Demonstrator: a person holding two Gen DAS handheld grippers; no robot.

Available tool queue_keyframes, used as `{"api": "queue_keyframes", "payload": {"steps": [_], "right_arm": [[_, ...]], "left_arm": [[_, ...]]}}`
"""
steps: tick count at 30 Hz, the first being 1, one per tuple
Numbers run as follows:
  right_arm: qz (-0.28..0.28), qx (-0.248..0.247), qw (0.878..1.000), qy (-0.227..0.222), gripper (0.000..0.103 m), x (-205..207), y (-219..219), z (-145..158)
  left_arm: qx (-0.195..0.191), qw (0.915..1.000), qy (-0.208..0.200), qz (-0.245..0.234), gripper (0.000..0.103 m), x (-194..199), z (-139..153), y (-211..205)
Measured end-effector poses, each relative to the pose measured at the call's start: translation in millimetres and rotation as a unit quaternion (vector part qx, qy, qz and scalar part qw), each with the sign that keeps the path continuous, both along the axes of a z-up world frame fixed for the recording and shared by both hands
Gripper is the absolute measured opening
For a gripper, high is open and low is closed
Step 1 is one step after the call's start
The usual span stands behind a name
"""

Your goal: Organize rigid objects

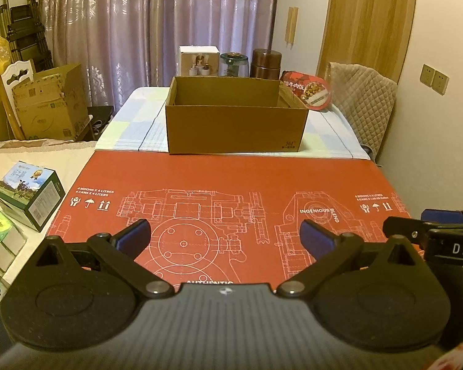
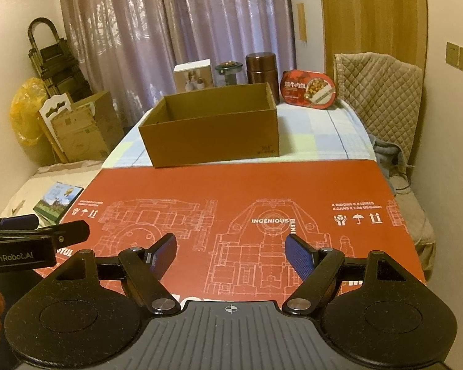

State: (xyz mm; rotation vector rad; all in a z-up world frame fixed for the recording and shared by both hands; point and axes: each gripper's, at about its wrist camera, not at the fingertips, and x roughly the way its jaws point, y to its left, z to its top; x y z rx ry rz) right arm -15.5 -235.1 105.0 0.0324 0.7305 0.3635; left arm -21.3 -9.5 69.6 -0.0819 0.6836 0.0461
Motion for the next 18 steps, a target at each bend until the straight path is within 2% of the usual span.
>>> {"api": "queue_keyframes", "payload": {"steps": [18], "right_arm": [[0.002, 0.005, 1.000, 0.002, 0.075, -2.5, 3.7, -2.5]], "left_arm": [[-0.013, 0.9999, -0.009, 0.001, 0.101, -2.8, -4.3, 2.1]]}}
